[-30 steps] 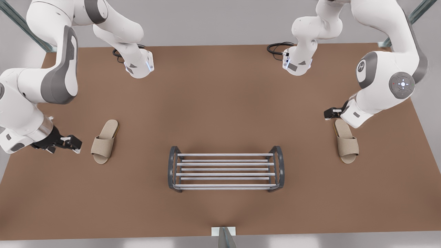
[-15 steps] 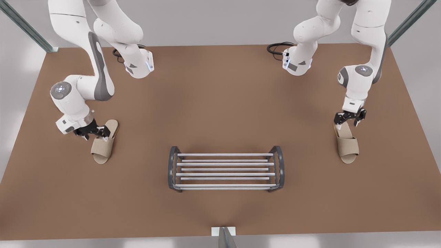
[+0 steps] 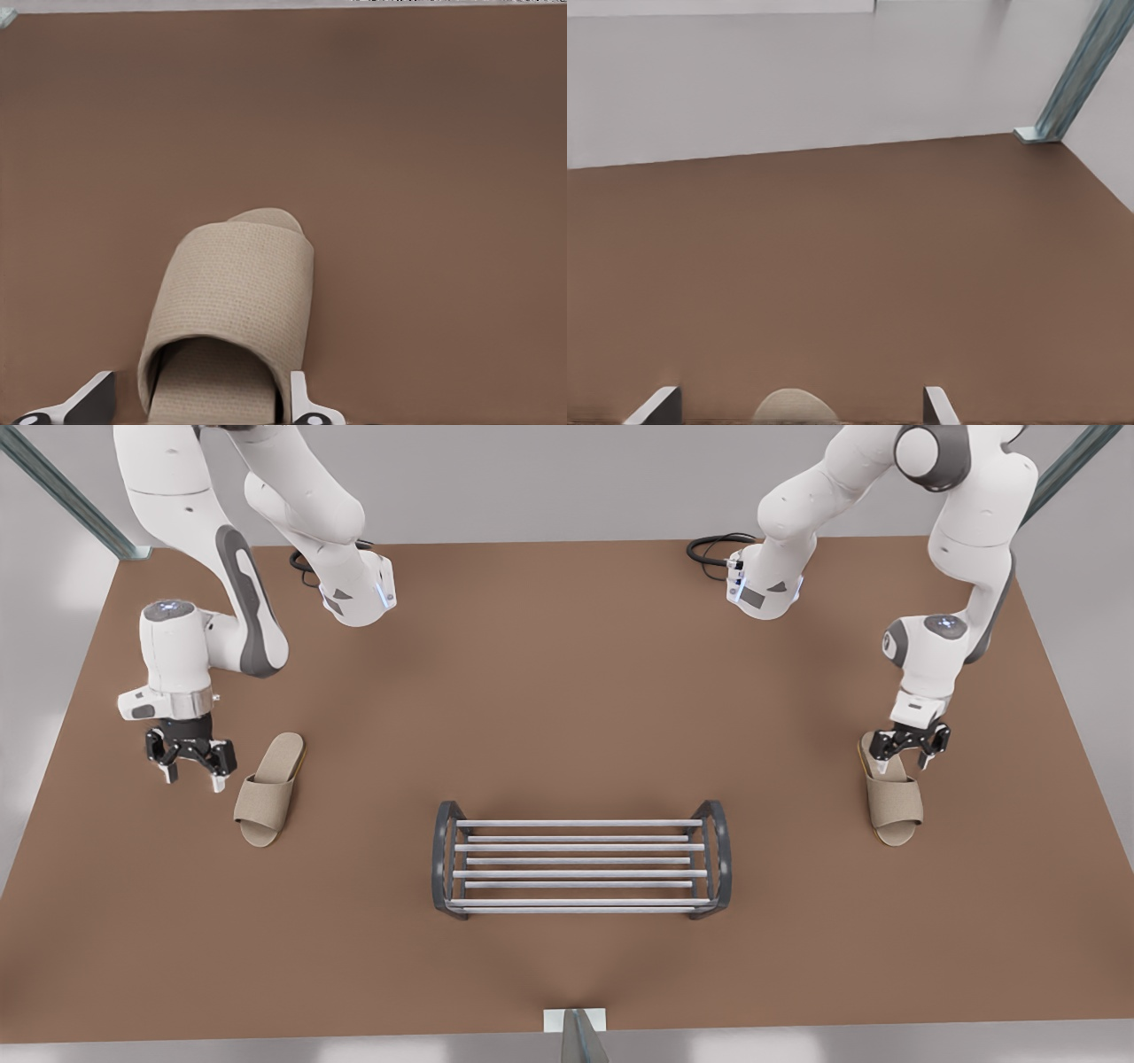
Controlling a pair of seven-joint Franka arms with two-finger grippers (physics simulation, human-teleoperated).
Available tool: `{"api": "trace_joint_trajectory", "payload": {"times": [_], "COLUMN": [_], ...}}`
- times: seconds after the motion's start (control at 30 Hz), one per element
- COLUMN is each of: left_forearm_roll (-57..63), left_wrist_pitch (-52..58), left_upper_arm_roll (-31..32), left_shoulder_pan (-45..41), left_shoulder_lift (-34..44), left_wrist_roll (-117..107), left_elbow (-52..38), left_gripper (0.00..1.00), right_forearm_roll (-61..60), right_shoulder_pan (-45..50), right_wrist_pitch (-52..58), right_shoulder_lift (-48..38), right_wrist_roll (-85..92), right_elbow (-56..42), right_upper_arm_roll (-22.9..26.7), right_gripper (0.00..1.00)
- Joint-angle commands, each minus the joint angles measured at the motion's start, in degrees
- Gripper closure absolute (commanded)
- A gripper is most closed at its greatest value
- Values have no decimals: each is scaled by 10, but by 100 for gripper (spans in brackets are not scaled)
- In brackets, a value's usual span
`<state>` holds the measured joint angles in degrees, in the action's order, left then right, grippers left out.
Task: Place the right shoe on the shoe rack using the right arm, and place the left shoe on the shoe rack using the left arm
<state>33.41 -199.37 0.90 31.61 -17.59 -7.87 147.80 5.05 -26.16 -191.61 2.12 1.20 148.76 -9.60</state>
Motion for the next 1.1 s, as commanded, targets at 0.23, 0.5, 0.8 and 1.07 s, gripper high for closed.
{"api": "trace_joint_trajectory", "payload": {"times": [0.23,0.5,0.8,1.07], "left_forearm_roll": [28,49,51,51], "left_wrist_pitch": [-9,-9,-9,-9], "left_upper_arm_roll": [0,1,2,2], "left_shoulder_pan": [22,40,40,41], "left_shoulder_lift": [-46,-78,-97,-113], "left_wrist_roll": [-3,-4,-4,-4], "left_elbow": [-44,-67,-93,-97], "left_gripper": [3,3,3,3], "right_forearm_roll": [95,96,96,96], "right_shoulder_pan": [-276,-286,-311,-308], "right_wrist_pitch": [-75,-75,-78,-93], "right_shoulder_lift": [128,91,89,158], "right_wrist_roll": [112,111,114,115], "right_elbow": [22,62,108,93], "right_upper_arm_roll": [-166,-178,-189,-189], "right_gripper": [0,0,0,0]}}
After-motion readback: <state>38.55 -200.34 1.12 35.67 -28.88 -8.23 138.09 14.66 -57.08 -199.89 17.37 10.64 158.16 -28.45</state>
